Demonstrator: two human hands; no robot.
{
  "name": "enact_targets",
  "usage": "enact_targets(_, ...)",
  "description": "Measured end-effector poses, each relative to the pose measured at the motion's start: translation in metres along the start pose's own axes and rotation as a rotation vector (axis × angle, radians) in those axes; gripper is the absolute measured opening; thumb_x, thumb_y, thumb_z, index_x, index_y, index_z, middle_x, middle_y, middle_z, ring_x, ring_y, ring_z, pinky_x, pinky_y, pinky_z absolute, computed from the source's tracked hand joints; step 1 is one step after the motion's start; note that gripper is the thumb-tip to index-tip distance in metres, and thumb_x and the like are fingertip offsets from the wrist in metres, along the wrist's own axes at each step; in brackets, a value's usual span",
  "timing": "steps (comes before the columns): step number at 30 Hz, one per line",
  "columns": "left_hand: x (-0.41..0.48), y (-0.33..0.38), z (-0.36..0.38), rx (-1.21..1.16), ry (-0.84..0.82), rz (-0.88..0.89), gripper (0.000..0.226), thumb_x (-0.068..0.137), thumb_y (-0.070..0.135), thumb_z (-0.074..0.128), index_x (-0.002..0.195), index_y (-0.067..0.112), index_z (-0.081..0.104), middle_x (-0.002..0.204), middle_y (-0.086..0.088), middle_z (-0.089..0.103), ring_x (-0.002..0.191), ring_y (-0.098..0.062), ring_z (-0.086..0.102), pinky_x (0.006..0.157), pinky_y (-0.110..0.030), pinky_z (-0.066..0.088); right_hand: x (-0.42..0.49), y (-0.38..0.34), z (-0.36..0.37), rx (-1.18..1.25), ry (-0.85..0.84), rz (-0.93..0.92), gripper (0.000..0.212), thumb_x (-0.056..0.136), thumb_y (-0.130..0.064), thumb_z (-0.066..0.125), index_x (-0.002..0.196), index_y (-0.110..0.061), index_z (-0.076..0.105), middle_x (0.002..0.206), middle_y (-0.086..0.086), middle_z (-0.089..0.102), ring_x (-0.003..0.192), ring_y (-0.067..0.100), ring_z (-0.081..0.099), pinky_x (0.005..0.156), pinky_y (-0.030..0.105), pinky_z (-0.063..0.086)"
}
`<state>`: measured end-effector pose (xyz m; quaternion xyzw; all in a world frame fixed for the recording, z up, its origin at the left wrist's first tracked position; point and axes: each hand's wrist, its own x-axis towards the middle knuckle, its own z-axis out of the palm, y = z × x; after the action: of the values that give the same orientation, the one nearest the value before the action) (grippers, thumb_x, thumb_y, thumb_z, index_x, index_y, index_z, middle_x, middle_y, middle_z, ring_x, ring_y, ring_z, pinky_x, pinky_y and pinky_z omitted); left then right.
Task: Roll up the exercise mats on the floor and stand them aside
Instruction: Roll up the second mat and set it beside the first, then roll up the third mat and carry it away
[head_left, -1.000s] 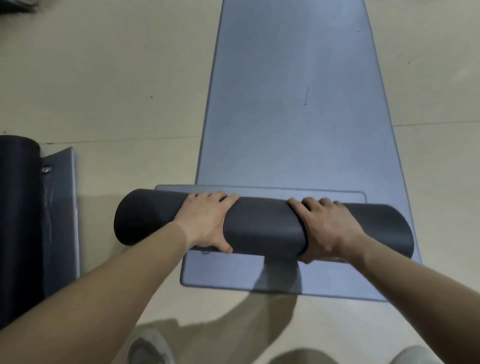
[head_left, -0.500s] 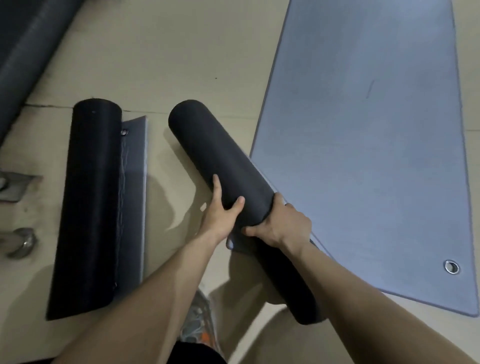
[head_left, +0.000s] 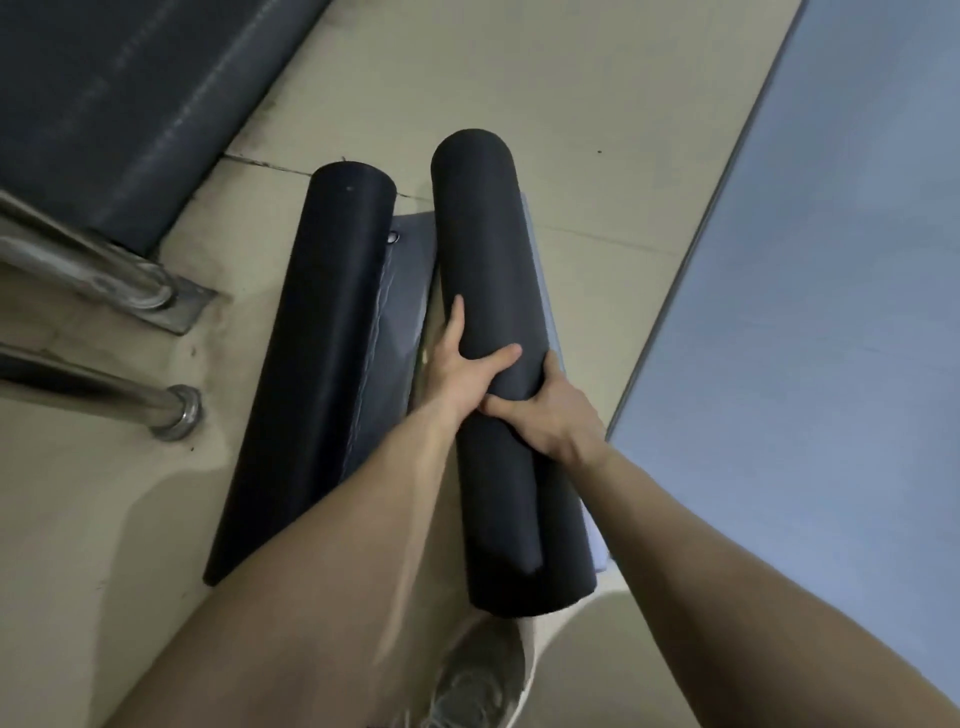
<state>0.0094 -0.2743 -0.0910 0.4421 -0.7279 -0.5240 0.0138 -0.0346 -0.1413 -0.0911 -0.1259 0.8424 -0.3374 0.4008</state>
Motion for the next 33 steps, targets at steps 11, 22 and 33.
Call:
enact_targets(11,0.014,-0.045,-0.110,0.150,0.033,-0.041,0.098,0.081,0.035,0.085,0.159,0.044,0.026,0.158,0.005,0.043,0.142,-0.018,0.043,0.114,-0.031,0.034,-0.002,-0.050,0.129,0.019,-0.023,-0.031,0.131,0.069,-0.083,0.066,0.164,-0.030,-0.007,0.165,0.006,0.035,0.139,0.029,0.052,0.103,0.042,0.050)
enact_targets(22,0.003,-0.047,-0.132,0.503,0.183,-0.036,0.086,0.087,0.055,0.073,0.159,0.038,0.029,0.155,-0.002,0.048,0.140,-0.029,0.048,0.109,-0.045,0.044,0.000,-0.070,0.134,-0.015,-0.121,-0.086,0.117,0.083,-0.071,0.066,0.164,-0.029,-0.008,0.168,0.006,0.030,0.140,0.029,0.051,0.104,0.041,0.049)
enact_targets(33,-0.083,0.005,-0.031,0.947,-0.135,0.289,0.068,0.095,0.044,0.065,0.154,0.023,0.039,0.157,-0.001,0.040,0.139,-0.029,0.040,0.107,-0.041,0.043,-0.081,0.056,-0.045,-0.311,0.108,0.078,0.065,0.098,-0.047,0.056,0.156,-0.025,0.037,0.155,0.007,0.041,0.130,0.032,0.056,0.101,0.043,0.047)
